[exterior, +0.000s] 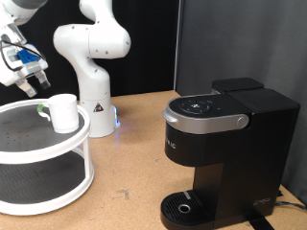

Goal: Make a cup of coffee with the keurig machine

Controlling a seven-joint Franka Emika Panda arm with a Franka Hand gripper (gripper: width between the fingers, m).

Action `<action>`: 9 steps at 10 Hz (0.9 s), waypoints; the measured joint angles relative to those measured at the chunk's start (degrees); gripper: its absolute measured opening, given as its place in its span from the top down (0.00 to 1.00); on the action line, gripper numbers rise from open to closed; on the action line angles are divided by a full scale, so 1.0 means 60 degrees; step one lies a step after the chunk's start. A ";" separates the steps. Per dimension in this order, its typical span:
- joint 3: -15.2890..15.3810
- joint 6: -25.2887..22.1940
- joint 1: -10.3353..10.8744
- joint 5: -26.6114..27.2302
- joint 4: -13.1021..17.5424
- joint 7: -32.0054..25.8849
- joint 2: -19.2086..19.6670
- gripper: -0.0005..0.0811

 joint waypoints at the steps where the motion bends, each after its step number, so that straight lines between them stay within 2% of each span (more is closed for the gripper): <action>1: -0.0045 0.0024 0.0047 0.0029 -0.0019 -0.0123 0.0121 0.10; 2: -0.0049 0.0053 0.0090 0.0032 -0.0037 -0.0174 0.0277 0.10; 3: -0.0048 0.0184 0.0131 0.0033 -0.0064 -0.0207 0.0441 0.02; 9: -0.0059 0.1000 0.0268 0.0247 -0.0251 -0.0656 0.1286 0.01</action>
